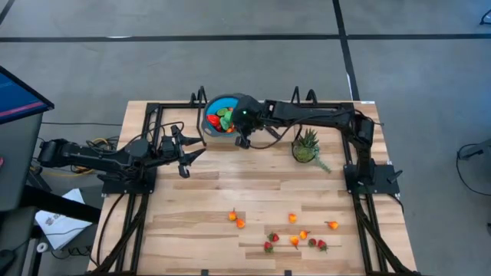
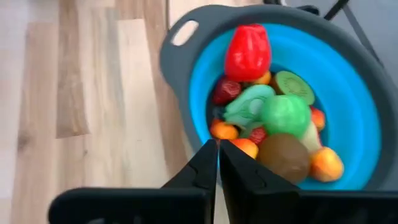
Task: Pick & Place Fruit
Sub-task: Put the pear into the basket
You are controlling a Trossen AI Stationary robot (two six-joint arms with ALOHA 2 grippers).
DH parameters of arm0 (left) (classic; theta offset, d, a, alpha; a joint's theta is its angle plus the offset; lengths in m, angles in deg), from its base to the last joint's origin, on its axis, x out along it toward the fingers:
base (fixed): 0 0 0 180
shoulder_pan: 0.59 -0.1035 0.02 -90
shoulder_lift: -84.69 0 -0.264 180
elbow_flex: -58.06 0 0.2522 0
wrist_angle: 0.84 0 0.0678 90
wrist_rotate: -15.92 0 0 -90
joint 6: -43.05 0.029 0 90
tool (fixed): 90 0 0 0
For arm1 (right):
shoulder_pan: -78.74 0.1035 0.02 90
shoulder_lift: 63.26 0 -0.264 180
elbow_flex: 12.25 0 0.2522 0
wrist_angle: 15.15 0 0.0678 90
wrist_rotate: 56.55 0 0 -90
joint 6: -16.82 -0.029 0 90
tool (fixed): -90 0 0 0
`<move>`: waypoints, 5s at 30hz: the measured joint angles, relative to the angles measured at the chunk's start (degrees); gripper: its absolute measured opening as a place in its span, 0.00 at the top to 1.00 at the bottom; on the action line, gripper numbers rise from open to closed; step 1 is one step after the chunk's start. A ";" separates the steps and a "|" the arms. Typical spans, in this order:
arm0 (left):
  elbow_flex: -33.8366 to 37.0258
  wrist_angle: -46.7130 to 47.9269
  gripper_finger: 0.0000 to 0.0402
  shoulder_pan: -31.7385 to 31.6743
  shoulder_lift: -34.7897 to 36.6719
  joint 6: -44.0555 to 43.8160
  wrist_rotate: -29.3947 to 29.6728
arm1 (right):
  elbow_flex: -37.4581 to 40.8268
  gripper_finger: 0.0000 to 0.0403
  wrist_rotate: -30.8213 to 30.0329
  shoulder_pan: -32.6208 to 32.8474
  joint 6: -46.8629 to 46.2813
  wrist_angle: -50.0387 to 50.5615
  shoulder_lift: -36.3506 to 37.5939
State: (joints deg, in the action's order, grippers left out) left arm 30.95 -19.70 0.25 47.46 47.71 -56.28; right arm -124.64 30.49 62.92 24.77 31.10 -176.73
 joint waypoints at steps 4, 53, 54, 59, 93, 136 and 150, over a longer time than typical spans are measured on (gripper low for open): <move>0.00 0.02 0.57 0.00 0.00 -0.02 0.00 | 1.05 0.99 0.07 0.71 -0.12 -0.41 0.00; 0.00 -0.98 0.57 0.00 0.02 -0.02 0.00 | 67.39 1.00 -4.48 18.13 -10.97 -41.89 54.74; 0.00 -0.98 0.57 -0.02 0.02 -0.02 0.00 | 68.31 1.00 -4.46 19.11 -10.97 -41.89 55.88; -0.01 -0.98 0.57 -0.02 0.01 0.00 0.08 | 71.94 1.00 -4.41 24.29 -11.34 -41.12 60.95; 0.00 -0.87 0.57 -0.01 0.00 -0.02 0.24 | 66.23 1.00 5.16 63.72 -85.15 18.96 65.46; 0.00 -0.83 0.57 -0.02 0.02 -0.63 0.22 | 66.12 0.64 5.97 67.22 -94.66 4.02 40.40; -0.01 -0.81 0.57 -0.02 0.01 -0.65 0.22 | 66.12 0.63 7.27 67.03 -91.54 1.27 35.63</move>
State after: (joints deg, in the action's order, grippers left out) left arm 30.94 -20.51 0.23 47.47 47.06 -56.06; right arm -58.53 37.75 129.94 -66.77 32.37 -141.10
